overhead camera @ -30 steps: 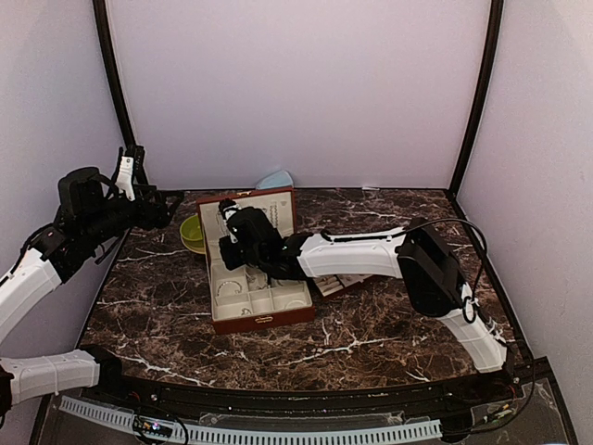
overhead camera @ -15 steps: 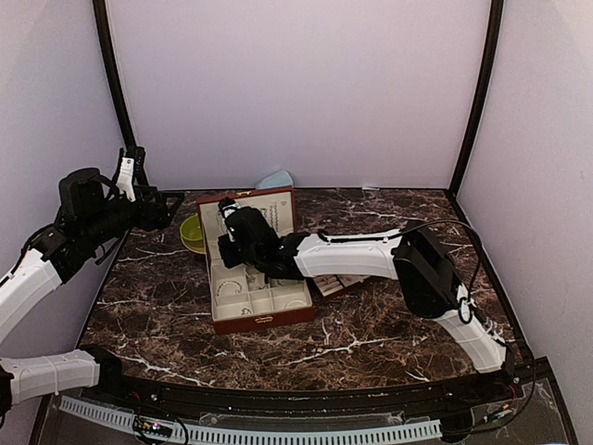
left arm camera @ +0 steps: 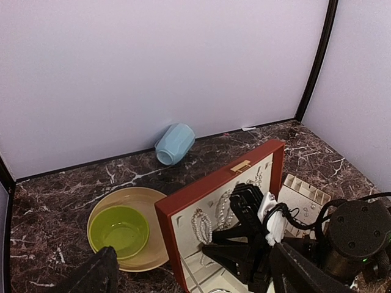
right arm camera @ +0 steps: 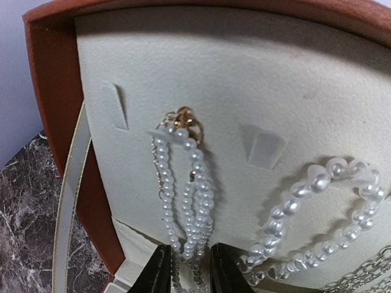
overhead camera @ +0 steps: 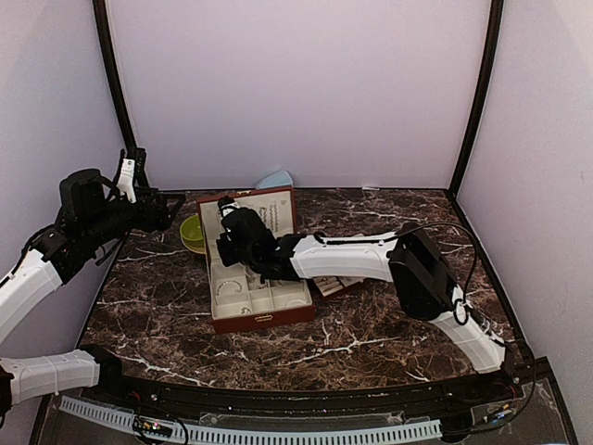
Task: Organize the mixed jewelry
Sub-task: Pick up the necklace from the necklace hanger.
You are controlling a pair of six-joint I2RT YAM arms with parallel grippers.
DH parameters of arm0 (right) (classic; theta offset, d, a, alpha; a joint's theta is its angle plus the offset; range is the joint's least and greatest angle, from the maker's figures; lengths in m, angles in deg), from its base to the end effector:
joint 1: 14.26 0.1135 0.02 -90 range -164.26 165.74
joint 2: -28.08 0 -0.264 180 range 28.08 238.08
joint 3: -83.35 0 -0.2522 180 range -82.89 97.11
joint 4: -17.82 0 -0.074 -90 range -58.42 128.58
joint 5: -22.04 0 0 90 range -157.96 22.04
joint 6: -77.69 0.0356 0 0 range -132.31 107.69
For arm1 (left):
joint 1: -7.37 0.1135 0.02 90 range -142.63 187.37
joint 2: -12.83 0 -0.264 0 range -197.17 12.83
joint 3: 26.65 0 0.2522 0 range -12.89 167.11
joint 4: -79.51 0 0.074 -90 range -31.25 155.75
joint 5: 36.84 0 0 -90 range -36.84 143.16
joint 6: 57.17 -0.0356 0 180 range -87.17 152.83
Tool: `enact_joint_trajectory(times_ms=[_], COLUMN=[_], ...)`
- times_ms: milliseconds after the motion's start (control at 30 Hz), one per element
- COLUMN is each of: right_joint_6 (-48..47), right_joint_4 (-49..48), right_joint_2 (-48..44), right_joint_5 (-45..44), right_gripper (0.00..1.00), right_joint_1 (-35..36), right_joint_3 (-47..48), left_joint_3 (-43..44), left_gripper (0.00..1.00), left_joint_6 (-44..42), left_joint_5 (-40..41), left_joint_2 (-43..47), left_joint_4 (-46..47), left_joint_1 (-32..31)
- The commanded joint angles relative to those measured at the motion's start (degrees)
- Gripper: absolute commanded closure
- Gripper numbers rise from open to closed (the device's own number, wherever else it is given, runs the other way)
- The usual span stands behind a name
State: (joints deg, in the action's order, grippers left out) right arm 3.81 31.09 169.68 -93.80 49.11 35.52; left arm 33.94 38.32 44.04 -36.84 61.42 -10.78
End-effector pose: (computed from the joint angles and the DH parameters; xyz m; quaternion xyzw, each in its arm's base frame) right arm 0.2709 0.5057 0.1952 -0.2116 0.7930 0.2022 0.5343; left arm 0.1931 -0.0692 0.3489 0.1347 0.7372 -0.1934 0.6332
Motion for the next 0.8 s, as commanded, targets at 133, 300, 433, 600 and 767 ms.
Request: enact_joint_trajectory(times_ms=[133, 300, 433, 600, 767], right_joint_6=[0.2, 0.15, 0.14, -0.19, -1.14], right_joint_4=[-2.01, -3.94, -6.77, -10.67, -13.84], right_joint_2=[2.33, 0.08, -2.77, -6.95, -10.76], right_joint_5=[-1.19, 0.77, 1.94, 2.35, 4.08], right_gripper=[0.89, 0.98, 1.0, 1.0, 1.0], right_joint_1=[0.17, 0.24, 0.26, 0.24, 0.19], right_joint_3=[2.99, 1.66, -0.36, -2.43, -4.3], left_joint_3=[-0.82, -0.86, -0.99, -1.11, -1.17], left_gripper=[0.12, 0.12, 0.12, 0.12, 0.12], left_joint_6=[0.88, 0.89, 0.84, 0.85, 0.84], left_joint_5=[-1.05, -1.06, -1.0, -1.03, -1.16], left_joint_2=[1.24, 1.29, 1.42, 1.42, 1.25], left_joint_4=[1.98, 2.02, 2.07, 2.09, 2.12], left_joint_1=[0.31, 0.32, 0.31, 0.35, 0.4])
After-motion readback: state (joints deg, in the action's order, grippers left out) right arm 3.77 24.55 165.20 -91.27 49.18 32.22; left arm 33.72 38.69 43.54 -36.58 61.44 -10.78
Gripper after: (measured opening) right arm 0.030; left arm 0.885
